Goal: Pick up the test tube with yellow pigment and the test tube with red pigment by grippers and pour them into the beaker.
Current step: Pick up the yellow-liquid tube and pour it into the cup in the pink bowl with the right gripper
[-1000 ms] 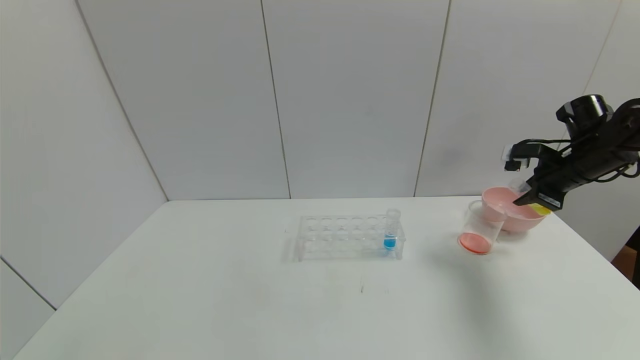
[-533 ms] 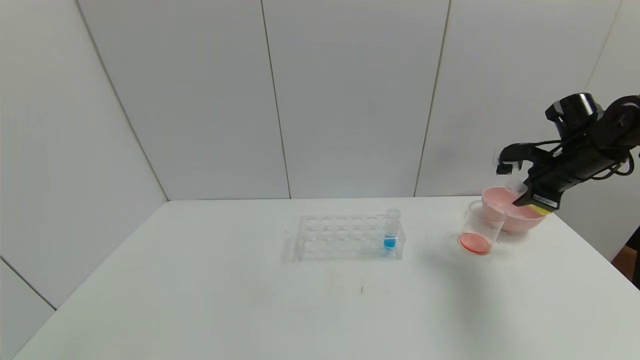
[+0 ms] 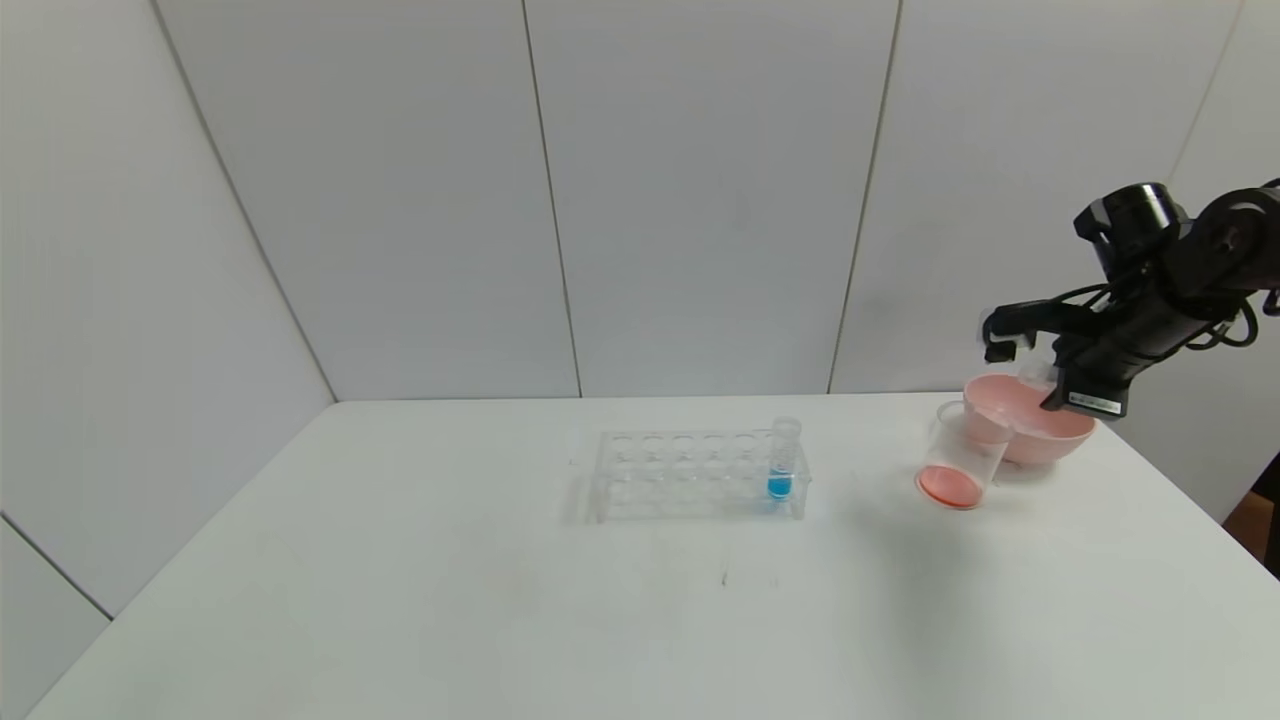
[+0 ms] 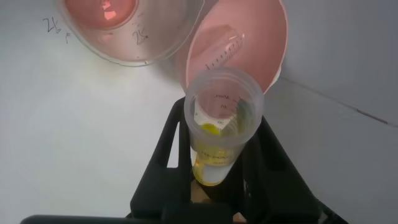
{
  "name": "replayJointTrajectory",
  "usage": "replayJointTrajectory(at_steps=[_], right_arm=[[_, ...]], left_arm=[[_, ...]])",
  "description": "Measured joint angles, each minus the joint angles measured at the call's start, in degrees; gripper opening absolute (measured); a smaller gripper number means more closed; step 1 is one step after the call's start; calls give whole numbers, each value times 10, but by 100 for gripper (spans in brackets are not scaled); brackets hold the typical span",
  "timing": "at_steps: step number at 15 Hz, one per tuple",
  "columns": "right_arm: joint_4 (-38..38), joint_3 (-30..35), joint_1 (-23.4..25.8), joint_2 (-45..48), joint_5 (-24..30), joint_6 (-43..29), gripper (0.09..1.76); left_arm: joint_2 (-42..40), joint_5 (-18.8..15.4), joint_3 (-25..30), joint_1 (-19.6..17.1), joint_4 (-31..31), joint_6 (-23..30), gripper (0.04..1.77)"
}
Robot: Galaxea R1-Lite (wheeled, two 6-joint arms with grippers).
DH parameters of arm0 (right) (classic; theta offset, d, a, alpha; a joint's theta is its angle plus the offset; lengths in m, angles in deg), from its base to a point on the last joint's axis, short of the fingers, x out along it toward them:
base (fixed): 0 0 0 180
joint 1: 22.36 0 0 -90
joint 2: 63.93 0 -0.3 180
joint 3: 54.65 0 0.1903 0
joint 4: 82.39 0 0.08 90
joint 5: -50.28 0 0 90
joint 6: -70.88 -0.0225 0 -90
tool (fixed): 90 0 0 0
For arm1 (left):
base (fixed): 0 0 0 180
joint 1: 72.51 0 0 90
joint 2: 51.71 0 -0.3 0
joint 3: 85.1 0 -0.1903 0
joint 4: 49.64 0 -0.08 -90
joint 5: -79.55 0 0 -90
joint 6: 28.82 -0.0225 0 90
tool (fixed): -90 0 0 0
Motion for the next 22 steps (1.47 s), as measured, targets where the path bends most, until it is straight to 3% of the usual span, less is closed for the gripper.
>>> replayJointTrajectory(at_steps=[22], right_arm=[[19,0,-52,-34,-128,0,53]], left_arm=[[0,0,0,0,0,0,172]])
